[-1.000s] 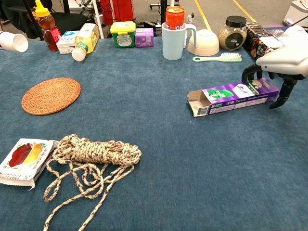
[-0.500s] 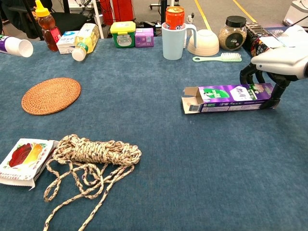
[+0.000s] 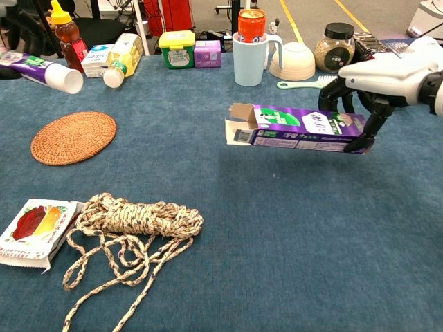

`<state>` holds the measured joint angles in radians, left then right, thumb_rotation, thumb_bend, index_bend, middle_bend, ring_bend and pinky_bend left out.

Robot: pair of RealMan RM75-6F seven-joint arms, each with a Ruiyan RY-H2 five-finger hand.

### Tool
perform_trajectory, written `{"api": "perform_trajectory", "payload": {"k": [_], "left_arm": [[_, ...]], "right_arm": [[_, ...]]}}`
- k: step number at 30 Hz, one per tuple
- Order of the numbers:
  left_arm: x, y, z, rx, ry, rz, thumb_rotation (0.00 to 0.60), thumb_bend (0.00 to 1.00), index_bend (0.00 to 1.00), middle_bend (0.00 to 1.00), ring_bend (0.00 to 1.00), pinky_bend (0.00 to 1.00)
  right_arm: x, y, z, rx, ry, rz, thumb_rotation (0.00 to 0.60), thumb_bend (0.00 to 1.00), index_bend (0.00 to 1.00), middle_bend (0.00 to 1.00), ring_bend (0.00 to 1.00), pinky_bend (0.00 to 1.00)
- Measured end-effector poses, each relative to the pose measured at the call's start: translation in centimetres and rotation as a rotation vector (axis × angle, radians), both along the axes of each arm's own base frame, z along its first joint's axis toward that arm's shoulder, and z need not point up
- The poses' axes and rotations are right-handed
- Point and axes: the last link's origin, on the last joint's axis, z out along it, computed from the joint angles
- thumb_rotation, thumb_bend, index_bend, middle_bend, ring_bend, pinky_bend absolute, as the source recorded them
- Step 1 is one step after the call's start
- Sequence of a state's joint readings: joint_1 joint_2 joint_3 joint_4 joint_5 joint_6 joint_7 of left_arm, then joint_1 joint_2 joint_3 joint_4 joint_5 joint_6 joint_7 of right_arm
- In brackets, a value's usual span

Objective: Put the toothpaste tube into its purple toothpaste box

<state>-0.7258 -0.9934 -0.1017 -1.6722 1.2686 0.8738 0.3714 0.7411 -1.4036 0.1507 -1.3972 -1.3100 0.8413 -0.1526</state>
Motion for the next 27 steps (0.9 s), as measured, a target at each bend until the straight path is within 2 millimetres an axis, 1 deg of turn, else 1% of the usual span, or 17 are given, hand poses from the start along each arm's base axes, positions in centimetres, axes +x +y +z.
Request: {"api": "perform_trajectory", "payload": {"k": [7, 12, 16, 19, 23, 27], "left_arm": [[2.8, -0.1, -2.3, -0.029, -0.002, -0.019, 0.6, 0.33, 0.64, 0.45, 0.4, 0.51], [4.2, -0.3, -3.6, -0.037, 0.008, -0.018, 0.6, 0.34, 0.64, 0.45, 0.4, 0.51], [5.4, -0.4, -5.0, -0.048, 0.003, 0.0, 0.6, 0.33, 0.64, 0.45, 0.4, 0.51], [6.8, -0.7, -6.3, -0.065, -0.009, 0.001, 0.6, 0.34, 0.64, 0.45, 0.4, 0.51], [7.9, -0.9, -6.9, -0.065, -0.005, -0.015, 0.6, 0.33, 0.64, 0.45, 0.4, 0.51], [8.9, -0.9, -7.1, -0.058, -0.009, -0.025, 0.6, 0.33, 0.64, 0.45, 0.4, 0.51]], "right_arm": [[2.5, 0.7, -0.6, -0.044, 0.022, -0.009, 0.6, 0.25, 0.48, 0.56, 0.55, 0.66], [3.9, 1.3, -1.1, -0.077, 0.02, -0.061, 0.6, 0.25, 0.48, 0.56, 0.55, 0.66], [5.0, 1.8, -1.5, -0.098, 0.015, -0.103, 0.6, 0.25, 0.48, 0.56, 0.55, 0.66], [5.7, 2.2, -1.7, -0.101, 0.016, -0.125, 0.6, 0.25, 0.48, 0.56, 0.55, 0.66], [6.4, 2.6, -1.9, -0.099, 0.029, -0.131, 0.6, 0.26, 0.48, 0.56, 0.55, 0.66], [6.5, 2.9, -2.2, -0.09, 0.033, -0.133, 0.6, 0.26, 0.48, 0.56, 0.55, 0.66]]}}
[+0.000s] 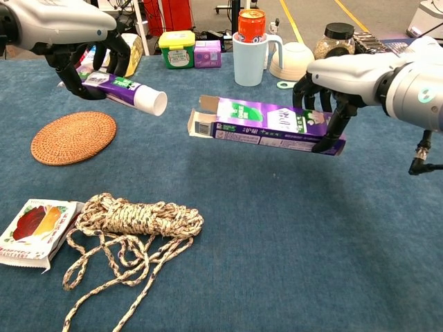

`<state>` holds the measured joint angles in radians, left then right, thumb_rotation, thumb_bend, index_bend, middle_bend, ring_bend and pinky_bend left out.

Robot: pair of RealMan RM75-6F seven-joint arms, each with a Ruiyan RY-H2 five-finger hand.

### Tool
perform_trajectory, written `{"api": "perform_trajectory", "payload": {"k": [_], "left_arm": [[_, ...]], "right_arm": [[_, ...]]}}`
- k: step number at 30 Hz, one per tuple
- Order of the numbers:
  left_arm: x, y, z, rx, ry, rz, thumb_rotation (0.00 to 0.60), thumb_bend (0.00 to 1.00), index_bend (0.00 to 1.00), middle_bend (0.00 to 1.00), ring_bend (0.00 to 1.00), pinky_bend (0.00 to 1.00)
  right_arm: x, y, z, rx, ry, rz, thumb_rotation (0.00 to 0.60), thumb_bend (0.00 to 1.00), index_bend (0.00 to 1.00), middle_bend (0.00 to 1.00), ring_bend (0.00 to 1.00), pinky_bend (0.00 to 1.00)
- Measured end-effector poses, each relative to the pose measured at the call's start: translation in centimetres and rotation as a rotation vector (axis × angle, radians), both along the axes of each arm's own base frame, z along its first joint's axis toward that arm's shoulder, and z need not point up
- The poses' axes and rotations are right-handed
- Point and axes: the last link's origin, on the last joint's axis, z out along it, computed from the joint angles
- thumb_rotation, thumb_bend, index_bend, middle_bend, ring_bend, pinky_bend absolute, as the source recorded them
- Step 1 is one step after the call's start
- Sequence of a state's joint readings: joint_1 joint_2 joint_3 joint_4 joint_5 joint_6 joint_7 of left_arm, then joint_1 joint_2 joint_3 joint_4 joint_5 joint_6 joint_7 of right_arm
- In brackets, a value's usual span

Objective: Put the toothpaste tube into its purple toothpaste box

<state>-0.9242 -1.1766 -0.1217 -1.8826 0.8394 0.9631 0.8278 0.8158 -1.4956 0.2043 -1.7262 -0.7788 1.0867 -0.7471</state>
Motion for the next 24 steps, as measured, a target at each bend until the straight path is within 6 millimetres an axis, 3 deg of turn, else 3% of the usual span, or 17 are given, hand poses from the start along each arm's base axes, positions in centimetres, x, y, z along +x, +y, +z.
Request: {"api": "perform_trajectory", "payload": {"k": [24], "left_arm": [[1.7, 0.4, -1.9, 0.015, 0.043, 0.01, 0.6, 0.34, 0.64, 0.46, 0.4, 0.54]], "right_arm": [[2.8, 1.1, -0.9, 0.009, -0.051, 0.017, 0.6, 0.26, 0.48, 0.56, 0.55, 0.67]]}}
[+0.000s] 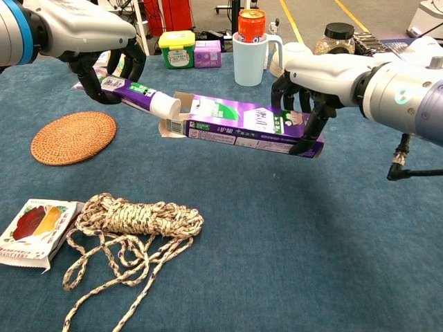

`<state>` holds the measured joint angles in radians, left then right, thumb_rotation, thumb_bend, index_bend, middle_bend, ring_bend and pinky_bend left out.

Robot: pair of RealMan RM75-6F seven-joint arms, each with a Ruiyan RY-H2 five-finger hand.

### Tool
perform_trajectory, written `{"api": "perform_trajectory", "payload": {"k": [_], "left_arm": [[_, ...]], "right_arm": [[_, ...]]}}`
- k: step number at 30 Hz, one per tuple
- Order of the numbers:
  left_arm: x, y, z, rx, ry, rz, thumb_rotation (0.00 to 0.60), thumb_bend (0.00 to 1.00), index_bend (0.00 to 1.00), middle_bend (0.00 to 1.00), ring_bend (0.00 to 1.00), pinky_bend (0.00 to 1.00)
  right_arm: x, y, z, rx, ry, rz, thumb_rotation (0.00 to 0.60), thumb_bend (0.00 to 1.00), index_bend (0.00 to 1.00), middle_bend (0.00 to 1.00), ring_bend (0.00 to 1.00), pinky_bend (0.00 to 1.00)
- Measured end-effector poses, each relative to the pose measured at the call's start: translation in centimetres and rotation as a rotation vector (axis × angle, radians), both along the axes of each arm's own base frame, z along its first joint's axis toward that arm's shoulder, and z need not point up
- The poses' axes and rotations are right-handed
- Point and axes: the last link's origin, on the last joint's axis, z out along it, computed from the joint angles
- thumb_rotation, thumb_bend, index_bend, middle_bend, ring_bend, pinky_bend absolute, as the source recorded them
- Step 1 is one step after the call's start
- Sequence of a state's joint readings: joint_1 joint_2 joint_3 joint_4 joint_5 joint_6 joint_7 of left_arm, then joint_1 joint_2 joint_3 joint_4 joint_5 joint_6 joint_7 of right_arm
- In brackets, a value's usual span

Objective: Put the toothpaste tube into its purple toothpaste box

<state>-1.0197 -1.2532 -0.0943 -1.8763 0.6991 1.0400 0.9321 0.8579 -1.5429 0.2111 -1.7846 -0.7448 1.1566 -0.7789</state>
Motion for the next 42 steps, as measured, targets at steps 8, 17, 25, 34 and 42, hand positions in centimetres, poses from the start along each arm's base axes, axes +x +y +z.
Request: {"api": "perform_trajectory", "payload": {"k": [8, 17, 25, 34, 42], "left_arm": [[0.7, -0.3, -0.6, 0.011, 0.045, -0.002, 0.6, 0.34, 0.64, 0.47, 0.41, 0.59], [1.8, -0.9, -1.6, 0.017, 0.073, 0.021, 0.6, 0.34, 0.64, 0.47, 0.42, 0.64], [3.1, -1.2, -2.3, 0.027, 0.06, 0.03, 0.6, 0.33, 0.64, 0.47, 0.42, 0.64], [3.5, -1.3, -2.0, 0.039, 0.057, 0.033, 0.6, 0.33, 0.64, 0.48, 0.42, 0.64], [3.3, -1.2, -1.6, 0.047, 0.061, 0.034, 0.6, 0.34, 0.64, 0.48, 0.42, 0.64]], "right_arm": [[0.3, 0.2, -0.1, -0.011, 0.003, 0.0, 0.6, 0.27, 0.48, 0.56, 0.55, 0.67], [0.4, 0.1, 0.0, -0.015, -0.006, -0.009, 0.6, 0.27, 0.48, 0.56, 0.55, 0.67], [0.5, 0.3, -0.1, -0.007, -0.015, -0.011, 0.6, 0.27, 0.48, 0.56, 0.55, 0.67], [0.0, 0.1, 0.0, -0.002, -0.028, -0.022, 0.6, 0.27, 0.48, 0.56, 0.55, 0.67], [-0.3, -0.1, 0.4, -0.003, -0.033, -0.028, 0.6, 0.28, 0.48, 0.56, 0.55, 0.67]]}}
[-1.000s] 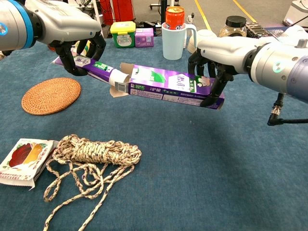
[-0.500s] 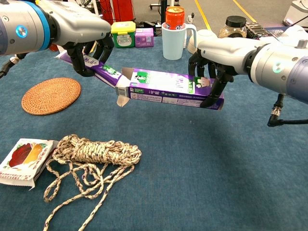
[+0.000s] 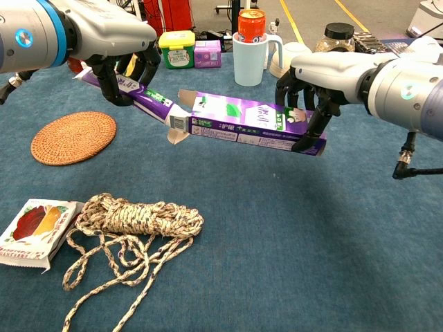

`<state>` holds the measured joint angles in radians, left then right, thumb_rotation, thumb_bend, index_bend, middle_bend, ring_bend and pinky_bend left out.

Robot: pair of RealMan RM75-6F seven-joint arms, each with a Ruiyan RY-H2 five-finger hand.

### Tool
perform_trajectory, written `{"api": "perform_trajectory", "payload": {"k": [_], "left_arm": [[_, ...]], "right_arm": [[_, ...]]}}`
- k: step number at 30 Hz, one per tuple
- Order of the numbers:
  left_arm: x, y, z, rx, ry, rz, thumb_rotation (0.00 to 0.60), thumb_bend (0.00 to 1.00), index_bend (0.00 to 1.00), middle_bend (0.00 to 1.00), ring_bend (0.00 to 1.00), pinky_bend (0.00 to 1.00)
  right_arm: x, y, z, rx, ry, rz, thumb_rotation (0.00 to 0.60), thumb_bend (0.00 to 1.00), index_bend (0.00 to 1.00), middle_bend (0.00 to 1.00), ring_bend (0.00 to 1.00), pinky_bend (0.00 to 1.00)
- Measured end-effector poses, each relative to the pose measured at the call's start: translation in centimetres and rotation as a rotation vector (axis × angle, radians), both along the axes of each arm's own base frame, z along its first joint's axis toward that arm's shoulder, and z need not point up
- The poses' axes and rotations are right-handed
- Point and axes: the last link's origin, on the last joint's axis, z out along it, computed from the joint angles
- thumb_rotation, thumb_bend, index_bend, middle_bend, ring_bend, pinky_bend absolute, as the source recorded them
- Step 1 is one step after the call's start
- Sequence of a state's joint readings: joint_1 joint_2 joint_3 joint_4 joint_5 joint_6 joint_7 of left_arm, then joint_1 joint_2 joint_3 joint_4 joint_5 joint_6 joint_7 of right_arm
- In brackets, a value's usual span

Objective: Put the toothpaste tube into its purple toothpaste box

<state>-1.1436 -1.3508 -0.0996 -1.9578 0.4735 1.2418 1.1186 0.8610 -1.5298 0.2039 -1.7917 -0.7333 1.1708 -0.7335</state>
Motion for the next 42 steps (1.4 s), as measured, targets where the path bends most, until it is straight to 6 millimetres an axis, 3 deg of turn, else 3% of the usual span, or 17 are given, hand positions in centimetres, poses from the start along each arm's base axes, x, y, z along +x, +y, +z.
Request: {"api": "perform_trajectory", "payload": {"k": [15, 42], "left_arm": [[0.7, 0.0, 0.7, -0.005, -0.056, -0.019, 0.6, 0.33, 0.64, 0.48, 0.42, 0.64], [1.2, -0.6, -0.5, -0.032, -0.127, -0.02, 0.6, 0.33, 0.64, 0.48, 0.42, 0.64]], "right_arm": [[-0.4, 0.1, -0.6, 0.021, -0.012, -0.016, 0.6, 0.28, 0.48, 0.56, 0.55, 0.67], [0.3, 0.5, -0.8, 0.062, -0.138, -0.08, 0.6, 0.29, 0.48, 0.57, 0.56, 0.67]]}}
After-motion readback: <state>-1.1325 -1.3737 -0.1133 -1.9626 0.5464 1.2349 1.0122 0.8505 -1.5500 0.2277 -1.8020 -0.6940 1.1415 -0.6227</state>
